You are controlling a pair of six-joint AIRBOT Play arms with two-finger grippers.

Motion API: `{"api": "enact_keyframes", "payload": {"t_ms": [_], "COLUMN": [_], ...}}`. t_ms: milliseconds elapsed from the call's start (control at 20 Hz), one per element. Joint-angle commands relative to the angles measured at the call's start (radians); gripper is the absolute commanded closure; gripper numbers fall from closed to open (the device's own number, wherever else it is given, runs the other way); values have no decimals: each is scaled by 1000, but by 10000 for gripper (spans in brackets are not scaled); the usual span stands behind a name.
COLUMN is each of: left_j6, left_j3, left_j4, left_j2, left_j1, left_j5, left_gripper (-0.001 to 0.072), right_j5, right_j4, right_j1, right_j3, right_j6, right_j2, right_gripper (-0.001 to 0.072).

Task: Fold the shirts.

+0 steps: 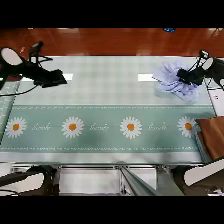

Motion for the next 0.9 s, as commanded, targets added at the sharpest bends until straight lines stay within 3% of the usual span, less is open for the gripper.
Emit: {"api": "enact_keyframes", "payload": {"t_ms": [0,100,500,700,850], "left_j6": [27,61,52,52,52], "left_j3": [5,-45,-374,-394,-394], "left_j4": [1,2,-4,108,50], "left_j2": [144,269,710,795,800], "left_j1": [34,55,61,64,68], "left_j5": [-11,-35,11,34,4], "left_gripper": [198,198,198,199,199], "right_j5": [86,77,63,222,344], "right_j4": [107,151,176,176,172], "right_j1": [0,0,184,338,536], "right_j3": [98,160,262,262,211], "right_j6": [-110,-140,-240,-245,-243], "right_j2": [98,221,645,736,727], "right_gripper": [686,686,686,686,686]}}
